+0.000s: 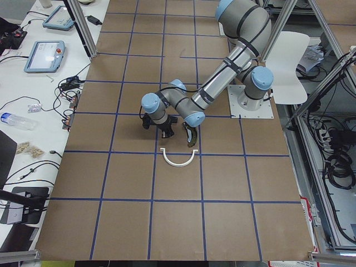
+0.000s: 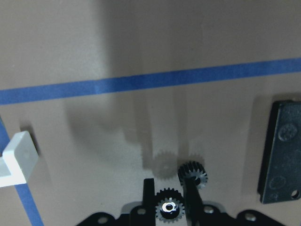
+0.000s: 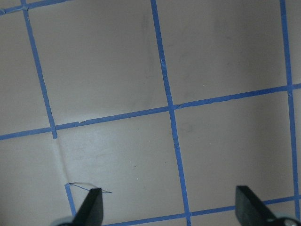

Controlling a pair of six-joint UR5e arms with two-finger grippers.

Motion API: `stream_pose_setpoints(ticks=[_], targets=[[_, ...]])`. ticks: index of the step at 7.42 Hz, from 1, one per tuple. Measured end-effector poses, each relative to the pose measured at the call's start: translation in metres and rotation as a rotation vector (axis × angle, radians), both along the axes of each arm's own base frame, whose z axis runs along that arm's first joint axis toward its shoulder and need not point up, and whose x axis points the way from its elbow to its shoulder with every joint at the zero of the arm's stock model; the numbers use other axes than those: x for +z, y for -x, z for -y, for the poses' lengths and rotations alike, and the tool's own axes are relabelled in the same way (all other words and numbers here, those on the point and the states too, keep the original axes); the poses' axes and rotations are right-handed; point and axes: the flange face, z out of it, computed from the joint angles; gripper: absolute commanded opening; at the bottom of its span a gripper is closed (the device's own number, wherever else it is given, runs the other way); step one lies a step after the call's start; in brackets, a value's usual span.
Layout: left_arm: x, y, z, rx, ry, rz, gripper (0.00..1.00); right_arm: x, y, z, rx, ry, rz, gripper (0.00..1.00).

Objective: Place bearing gear from tray to pile

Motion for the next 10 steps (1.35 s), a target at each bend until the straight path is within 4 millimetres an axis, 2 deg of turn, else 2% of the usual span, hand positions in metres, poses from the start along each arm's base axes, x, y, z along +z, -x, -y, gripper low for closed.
stream_pose_setpoints(ticks=[1, 2, 3, 4, 5, 8, 10], targets=[[-0.002, -0.002, -0.002, 0.003, -0.002, -0.003, 0.03, -0.001, 0.000, 0.000, 0.000, -0.003, 0.000, 1.00], [-0.003, -0.004, -0.004, 0.008, -0.004, -0.006, 0.17, -0.002, 0.000, 0.001, 0.000, -0.004, 0.000, 1.00], [-0.004, -0.005, -0.005, 0.011, -0.006, -0.007, 0.35, -0.002, 0.000, 0.001, -0.001, -0.004, 0.000, 1.00], [-0.005, -0.006, -0.006, 0.007, -0.007, -0.009, 0.74, -0.002, 0.001, 0.001, -0.001, -0.004, 0.000, 1.00], [-0.006, -0.006, -0.006, -0.002, -0.009, -0.012, 0.85, -0.001, 0.001, 0.001, -0.001, -0.002, 0.000, 1.00], [0.000, -0.006, -0.002, -0.013, -0.001, -0.004, 1.00, 0.001, 0.001, 0.000, -0.002, 0.002, 0.000, 1.00], [0.031, 0.003, 0.009, -0.018, 0.024, 0.019, 1.00, 0.000, 0.002, 0.002, -0.003, 0.000, 0.000, 1.00]])
